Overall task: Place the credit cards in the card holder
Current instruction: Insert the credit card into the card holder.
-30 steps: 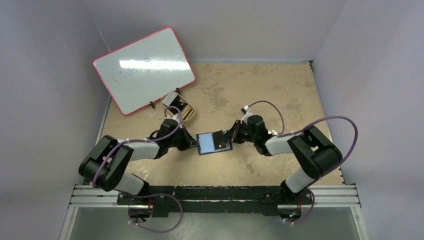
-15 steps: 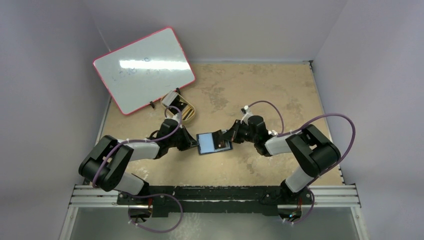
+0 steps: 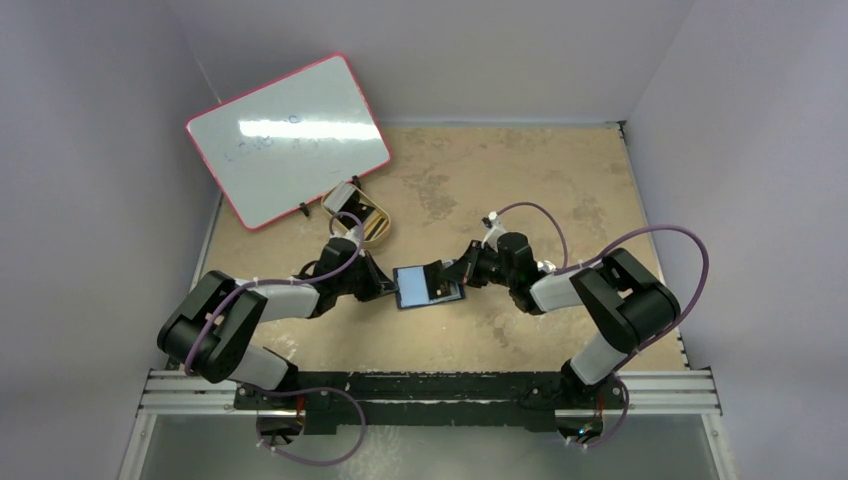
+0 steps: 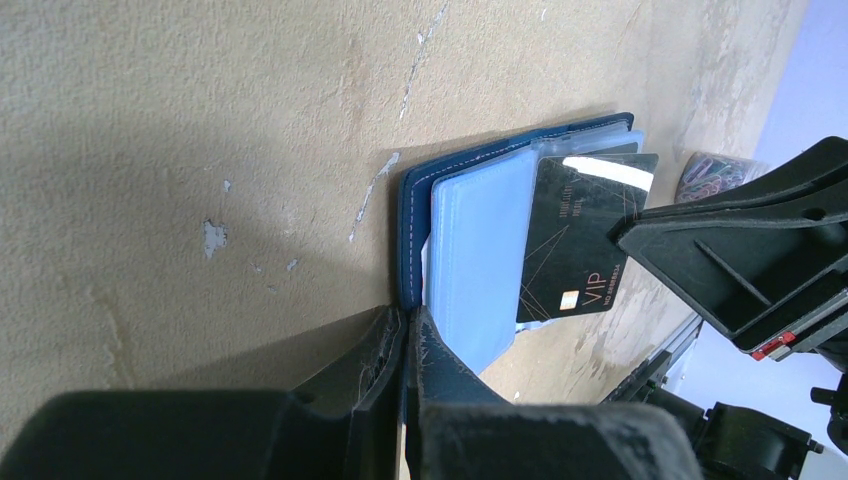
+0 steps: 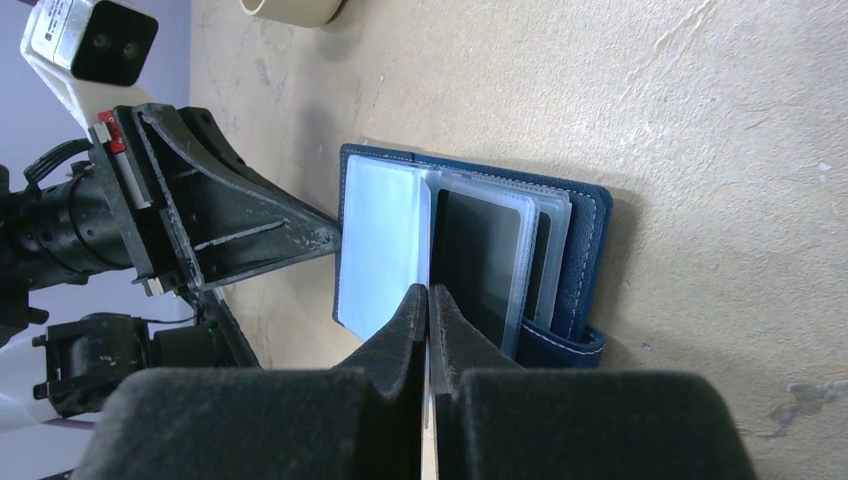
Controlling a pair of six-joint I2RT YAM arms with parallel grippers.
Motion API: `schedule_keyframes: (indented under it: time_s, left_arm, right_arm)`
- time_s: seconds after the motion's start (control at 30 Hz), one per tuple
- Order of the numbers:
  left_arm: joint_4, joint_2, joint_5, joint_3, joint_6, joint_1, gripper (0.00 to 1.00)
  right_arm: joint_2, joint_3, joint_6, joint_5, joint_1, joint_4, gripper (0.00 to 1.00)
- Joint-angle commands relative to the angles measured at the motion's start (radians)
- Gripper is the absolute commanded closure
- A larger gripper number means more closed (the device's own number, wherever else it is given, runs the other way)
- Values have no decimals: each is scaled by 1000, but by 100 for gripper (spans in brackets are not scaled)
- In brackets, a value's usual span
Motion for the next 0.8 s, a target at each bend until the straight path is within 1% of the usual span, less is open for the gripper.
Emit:
schedule_keyframes:
  time_s: [0.0,0.3,0.43,0.77]
  left_arm:
    - [-31,6,-28,7,2,-11,100]
    - [-32,6,-32,5,3,-12,100]
    - [-38,1,-34,5,7,-12,100]
    - [-48,-5,-35,11,8,-13,100]
  right_arm:
    - [3,-7,1,-25,4,47,100]
    - [-17,-16,11,-22,3,54,100]
    - [-24,-12,10,-14,3,17,100]
    - [-1,3,16,-37,3,8,100]
